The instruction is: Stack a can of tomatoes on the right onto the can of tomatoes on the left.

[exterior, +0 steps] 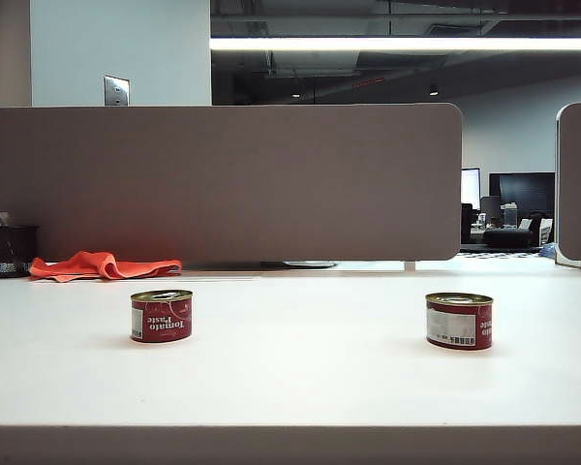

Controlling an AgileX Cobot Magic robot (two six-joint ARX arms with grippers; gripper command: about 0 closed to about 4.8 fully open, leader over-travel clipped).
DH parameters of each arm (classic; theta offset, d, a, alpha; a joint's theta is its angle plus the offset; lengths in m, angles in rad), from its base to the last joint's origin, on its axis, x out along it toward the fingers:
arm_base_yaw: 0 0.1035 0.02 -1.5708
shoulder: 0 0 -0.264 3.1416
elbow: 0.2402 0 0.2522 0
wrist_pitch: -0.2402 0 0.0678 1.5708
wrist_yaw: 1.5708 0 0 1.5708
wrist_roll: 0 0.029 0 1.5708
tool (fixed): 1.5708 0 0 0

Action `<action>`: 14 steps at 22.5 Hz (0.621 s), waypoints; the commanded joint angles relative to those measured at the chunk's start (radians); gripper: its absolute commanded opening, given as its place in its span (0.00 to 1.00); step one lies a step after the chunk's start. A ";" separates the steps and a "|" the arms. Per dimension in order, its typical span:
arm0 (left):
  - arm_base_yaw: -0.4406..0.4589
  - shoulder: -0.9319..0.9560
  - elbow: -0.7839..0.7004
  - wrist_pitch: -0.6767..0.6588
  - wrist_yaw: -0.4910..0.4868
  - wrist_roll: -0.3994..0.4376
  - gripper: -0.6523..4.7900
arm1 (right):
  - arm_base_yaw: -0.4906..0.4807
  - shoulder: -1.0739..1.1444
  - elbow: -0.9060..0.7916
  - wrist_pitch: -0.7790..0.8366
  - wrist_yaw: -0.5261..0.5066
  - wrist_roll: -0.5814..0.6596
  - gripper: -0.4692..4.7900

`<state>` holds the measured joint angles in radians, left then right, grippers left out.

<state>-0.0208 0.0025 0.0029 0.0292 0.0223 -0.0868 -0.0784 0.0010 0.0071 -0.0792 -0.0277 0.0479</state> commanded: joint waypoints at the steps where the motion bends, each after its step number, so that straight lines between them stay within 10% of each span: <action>1: 0.000 0.000 0.003 0.010 0.000 0.000 0.11 | 0.000 -0.002 -0.005 0.034 -0.001 0.002 0.09; 14: 0.001 0.000 0.145 -0.015 0.000 -0.020 0.11 | -0.001 -0.002 0.114 0.110 0.010 -0.006 0.09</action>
<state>-0.0208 0.0040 0.1085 -0.0036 0.0223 -0.0956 -0.0780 0.0013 0.0708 0.0013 -0.0231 0.0479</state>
